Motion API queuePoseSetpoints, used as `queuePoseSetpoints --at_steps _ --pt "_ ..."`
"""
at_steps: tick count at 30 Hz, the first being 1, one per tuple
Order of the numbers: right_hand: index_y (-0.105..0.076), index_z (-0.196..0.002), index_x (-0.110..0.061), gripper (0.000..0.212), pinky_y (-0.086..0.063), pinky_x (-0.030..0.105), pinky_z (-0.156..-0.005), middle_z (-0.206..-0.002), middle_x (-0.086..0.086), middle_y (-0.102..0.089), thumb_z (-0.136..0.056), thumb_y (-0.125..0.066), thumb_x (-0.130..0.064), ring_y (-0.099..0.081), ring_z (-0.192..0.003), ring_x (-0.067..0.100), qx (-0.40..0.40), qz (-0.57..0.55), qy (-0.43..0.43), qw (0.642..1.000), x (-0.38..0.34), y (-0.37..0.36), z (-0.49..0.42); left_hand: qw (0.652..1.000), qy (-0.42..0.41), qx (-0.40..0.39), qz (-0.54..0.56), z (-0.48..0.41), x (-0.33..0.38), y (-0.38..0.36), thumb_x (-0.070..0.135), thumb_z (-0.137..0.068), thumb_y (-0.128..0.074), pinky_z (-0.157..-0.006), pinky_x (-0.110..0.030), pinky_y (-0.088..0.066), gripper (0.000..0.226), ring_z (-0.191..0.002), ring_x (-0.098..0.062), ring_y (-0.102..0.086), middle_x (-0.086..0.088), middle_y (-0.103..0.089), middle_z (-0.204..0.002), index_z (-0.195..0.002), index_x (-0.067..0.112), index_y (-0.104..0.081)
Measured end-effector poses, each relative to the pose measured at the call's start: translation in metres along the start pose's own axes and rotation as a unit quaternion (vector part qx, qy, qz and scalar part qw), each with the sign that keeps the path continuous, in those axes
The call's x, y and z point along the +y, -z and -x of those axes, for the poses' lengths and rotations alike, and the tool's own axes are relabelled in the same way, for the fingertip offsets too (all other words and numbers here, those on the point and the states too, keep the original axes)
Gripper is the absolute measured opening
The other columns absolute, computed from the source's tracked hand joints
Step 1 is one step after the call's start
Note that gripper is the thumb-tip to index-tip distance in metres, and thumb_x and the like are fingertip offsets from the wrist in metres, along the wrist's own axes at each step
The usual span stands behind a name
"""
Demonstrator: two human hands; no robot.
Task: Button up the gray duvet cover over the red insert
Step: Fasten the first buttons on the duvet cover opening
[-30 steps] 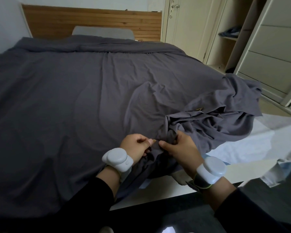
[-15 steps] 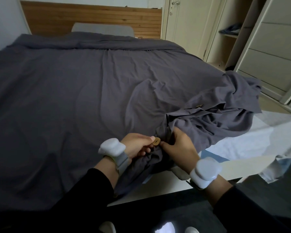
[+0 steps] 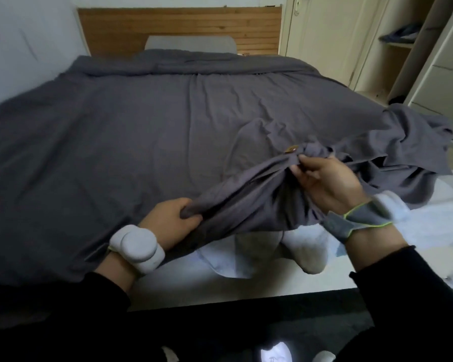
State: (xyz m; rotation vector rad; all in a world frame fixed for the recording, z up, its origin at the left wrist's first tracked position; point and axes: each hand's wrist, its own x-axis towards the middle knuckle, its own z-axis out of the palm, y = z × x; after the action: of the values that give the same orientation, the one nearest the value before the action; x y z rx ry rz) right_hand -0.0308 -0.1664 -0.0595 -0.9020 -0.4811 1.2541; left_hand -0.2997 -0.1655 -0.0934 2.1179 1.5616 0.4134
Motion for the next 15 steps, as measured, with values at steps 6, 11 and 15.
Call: queuePoseSetpoints --at_steps 6,11,15 --pt "-0.060 -0.096 0.003 0.009 -0.056 0.021 -0.083 -0.097 0.019 -0.064 -0.090 -0.055 0.004 -0.065 -0.089 0.025 0.071 0.161 0.154 0.972 0.003 -0.005 -0.025 0.992 -0.034 0.113 0.045 -0.038 0.000 0.034 0.028 -0.085 -0.062 -0.064 -0.024 -0.034 0.012 -0.079 -0.016 -0.057 -0.001 -0.062 -0.079 -0.084 0.017 -0.066" --pt "-0.065 -0.112 -0.002 0.029 -0.053 0.041 -0.081 -0.089 0.016 -0.067 -0.084 -0.063 -0.006 -0.061 -0.075 0.025 0.056 0.466 0.008 0.883 0.047 0.002 -0.035 0.995 0.016 0.094 0.043 -0.070 -0.031 -0.011 0.031 -0.082 -0.064 -0.074 -0.029 -0.045 0.018 -0.090 -0.026 -0.064 -0.009 -0.070 -0.092 -0.090 0.015 -0.068" --pt "-0.066 -0.093 -0.014 0.019 -0.053 0.035 -0.079 -0.084 0.004 -0.068 -0.079 -0.073 -0.024 -0.065 -0.078 0.021 0.079 0.532 0.155 0.829 0.045 -0.016 -0.021 0.990 0.025 0.106 0.094 -0.079 -0.037 -0.024 0.025 -0.080 -0.068 -0.076 -0.029 -0.048 0.014 -0.088 -0.023 -0.063 -0.006 -0.069 -0.093 -0.089 0.015 -0.067"
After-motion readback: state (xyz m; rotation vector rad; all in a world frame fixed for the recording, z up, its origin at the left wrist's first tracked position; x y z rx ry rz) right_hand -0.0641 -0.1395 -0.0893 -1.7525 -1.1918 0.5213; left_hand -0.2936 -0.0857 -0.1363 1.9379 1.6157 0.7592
